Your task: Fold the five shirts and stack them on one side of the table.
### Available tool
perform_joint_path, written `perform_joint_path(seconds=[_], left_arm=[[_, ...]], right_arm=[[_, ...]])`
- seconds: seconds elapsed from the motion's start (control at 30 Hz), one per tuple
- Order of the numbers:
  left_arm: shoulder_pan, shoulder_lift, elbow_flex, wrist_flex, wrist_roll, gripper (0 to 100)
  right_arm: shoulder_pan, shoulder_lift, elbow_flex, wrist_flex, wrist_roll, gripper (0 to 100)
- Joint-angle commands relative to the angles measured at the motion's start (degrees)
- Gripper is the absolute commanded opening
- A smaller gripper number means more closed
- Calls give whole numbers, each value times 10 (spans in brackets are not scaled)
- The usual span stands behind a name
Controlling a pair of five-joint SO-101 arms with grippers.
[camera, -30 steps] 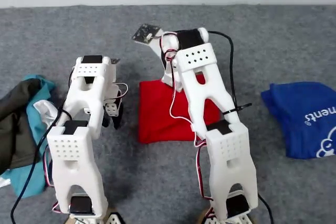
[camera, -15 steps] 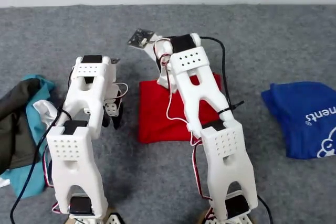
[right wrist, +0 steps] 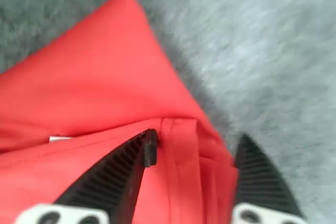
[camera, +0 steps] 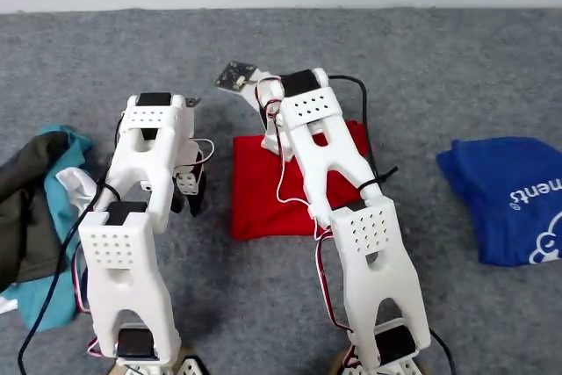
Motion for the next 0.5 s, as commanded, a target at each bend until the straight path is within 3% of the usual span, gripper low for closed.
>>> perform_joint_path(seconds=[0.0, 0.13, 0.47], left_arm=[[0, -4, -1, -6, -4, 98], [0, -4, -1, -6, -4, 98], [0, -4, -1, -6, -4, 98]], right_arm=[[13, -4, -53, 9, 8, 87], [14, -3, -63, 44, 22, 7], [10, -3, -94, 118, 30, 24]])
